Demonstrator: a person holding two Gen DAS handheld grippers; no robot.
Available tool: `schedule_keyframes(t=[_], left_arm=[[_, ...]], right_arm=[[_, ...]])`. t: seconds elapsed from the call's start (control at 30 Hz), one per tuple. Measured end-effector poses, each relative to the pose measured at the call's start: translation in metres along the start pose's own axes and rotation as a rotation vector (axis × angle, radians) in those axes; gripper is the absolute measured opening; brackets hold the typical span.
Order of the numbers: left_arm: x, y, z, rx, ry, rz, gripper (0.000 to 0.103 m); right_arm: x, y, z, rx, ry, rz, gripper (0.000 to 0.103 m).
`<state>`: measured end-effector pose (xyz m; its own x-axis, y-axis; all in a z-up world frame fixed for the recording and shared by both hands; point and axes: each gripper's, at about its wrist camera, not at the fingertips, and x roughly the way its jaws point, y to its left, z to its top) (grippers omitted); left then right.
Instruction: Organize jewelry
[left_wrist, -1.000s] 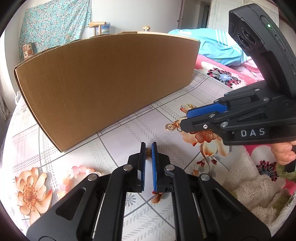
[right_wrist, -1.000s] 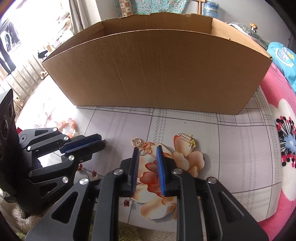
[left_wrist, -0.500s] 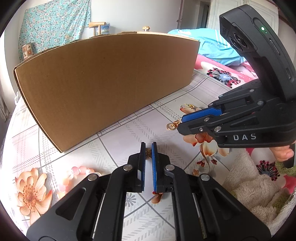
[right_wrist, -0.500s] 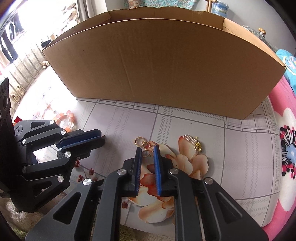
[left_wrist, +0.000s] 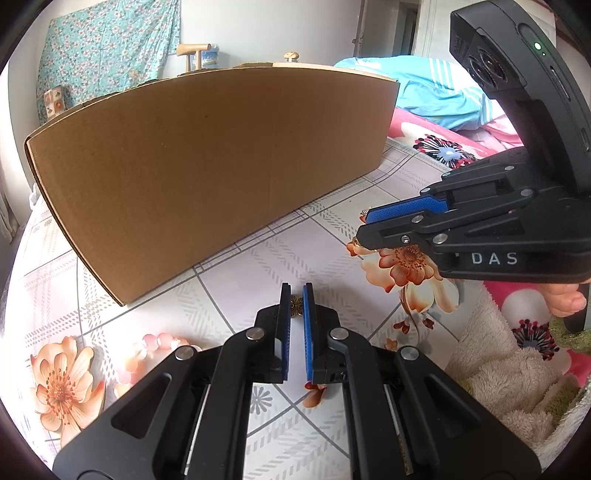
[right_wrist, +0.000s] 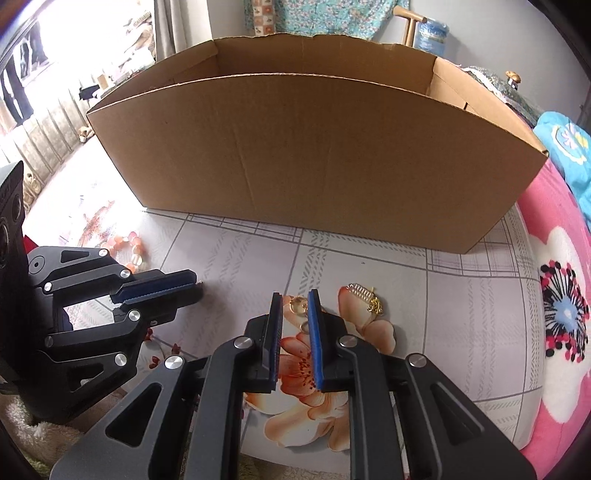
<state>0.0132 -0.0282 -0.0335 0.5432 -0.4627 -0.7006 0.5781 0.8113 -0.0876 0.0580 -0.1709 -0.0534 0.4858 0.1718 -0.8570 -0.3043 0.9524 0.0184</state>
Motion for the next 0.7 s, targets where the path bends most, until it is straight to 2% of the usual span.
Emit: schedule_keyframes(t=[0.13,0.33,0.47,0.7], left_arm=[[0.000,0.000,0.000,0.001,0.000,0.001,0.005],[0.001,0.000,0.001,0.003,-0.001,0.003,0.005],[0.003,0.000,0.001,0.004,-0.002,0.006,0.005],[0.004,0.000,0.001,0.003,-0.004,0.006,0.005]], right_arm=[[0.005,0.006,0.001,-0.046,-0.007,-0.015,0.014],[0.010,-0.001,-0.005,-0.030,0.013,0.003,0.014],[0.011,-0.007,-0.007,-0.017,0.009,0.021,0.006],[0.001,-0.013,-0.010,0.017,-0.013,0.035,0.005]])
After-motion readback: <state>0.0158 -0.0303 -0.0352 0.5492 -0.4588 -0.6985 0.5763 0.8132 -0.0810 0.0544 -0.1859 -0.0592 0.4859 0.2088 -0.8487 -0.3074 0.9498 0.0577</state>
